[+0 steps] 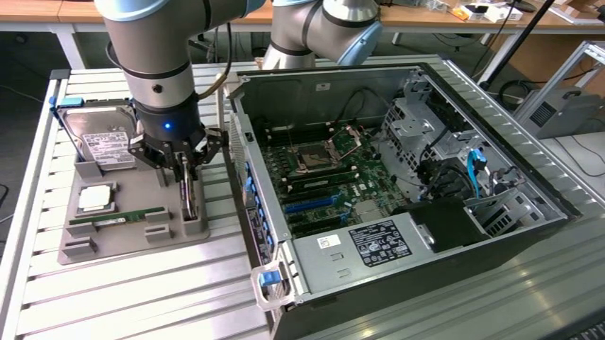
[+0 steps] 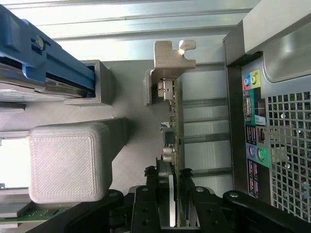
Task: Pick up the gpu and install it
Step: 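Pick up the gpu and move the gpu toward the slot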
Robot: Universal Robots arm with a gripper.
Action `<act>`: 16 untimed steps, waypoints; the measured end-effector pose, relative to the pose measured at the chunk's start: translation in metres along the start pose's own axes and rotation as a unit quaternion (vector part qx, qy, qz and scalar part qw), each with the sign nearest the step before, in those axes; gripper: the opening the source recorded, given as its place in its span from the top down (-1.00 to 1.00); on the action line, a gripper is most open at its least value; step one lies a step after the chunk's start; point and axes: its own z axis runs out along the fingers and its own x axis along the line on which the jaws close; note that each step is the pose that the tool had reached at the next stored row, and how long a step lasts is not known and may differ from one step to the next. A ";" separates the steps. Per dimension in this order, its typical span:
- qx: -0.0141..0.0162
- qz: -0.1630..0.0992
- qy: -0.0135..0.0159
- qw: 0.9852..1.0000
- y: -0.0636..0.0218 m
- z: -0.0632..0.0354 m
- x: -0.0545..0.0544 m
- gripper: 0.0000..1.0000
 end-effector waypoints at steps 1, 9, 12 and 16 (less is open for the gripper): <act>0.000 0.000 0.000 1.000 0.0000 -0.0007 0.000 0.40; 0.000 0.000 0.000 1.000 0.0002 -0.0091 0.000 0.40; 0.000 0.000 0.000 1.000 0.0003 -0.0112 0.000 0.40; 0.000 0.000 0.000 1.000 0.0004 -0.0138 0.000 0.40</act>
